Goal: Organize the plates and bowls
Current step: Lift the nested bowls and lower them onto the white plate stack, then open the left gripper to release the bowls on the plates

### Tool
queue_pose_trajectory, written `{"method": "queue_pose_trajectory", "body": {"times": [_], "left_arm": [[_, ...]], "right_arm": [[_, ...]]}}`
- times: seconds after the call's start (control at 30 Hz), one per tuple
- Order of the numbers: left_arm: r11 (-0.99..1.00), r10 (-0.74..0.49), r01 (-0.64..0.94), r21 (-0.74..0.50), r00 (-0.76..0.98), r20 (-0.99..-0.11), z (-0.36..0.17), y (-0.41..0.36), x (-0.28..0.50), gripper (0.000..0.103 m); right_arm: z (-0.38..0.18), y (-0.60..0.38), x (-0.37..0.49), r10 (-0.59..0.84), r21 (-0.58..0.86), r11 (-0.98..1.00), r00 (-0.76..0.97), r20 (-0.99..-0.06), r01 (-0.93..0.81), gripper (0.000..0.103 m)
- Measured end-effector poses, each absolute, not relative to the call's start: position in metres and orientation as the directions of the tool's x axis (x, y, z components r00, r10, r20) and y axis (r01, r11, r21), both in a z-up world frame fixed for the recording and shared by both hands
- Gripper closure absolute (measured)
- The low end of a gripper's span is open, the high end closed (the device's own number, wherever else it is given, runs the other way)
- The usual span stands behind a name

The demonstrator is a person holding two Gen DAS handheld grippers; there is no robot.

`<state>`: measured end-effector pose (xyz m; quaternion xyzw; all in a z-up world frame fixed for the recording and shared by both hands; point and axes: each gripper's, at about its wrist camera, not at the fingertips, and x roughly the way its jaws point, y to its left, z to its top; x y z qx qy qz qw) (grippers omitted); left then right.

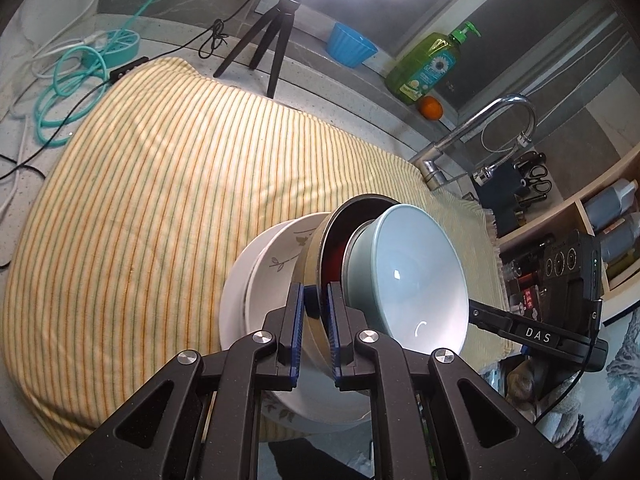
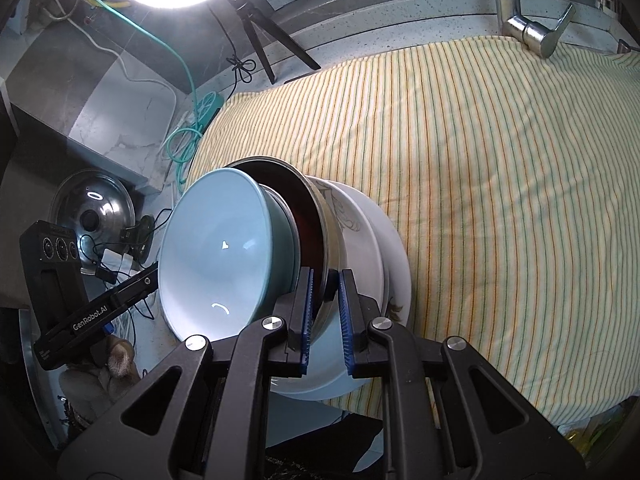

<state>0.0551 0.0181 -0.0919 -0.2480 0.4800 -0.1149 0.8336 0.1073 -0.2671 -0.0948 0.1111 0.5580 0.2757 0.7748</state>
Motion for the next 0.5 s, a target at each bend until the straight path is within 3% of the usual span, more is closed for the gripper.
{"method": "queue_pose_trajectory", "body": {"times": [0.3,0.47,0.5], "left_arm": [[0.855,-0.427,-0.042,-0.517,0.507,-0.749,-0.0928,0.0201,0.0538,0.09],[0.859,-0.423,-0.037,-0.511,0.511,-0.748,-0.0885,0.0243,0.0522,0.09],[0.863,-0.42,-0.032,-0.504,0.51,-0.751,-0.087,0.0245,0.0515,0.086]], "right_arm": [[-0.0922,-0.2674,0.1058,0.543,0.468,0.829,0.239,-0.805,-0.306,0.089],[-0.0885,-0.2701,0.1035,0.524,0.445,0.842,0.263,-0.81,-0.306,0.079],[-0.0876,-0.2717,0.1029,0.524,0.446,0.842,0.268,-0.808,-0.302,0.078]]}}
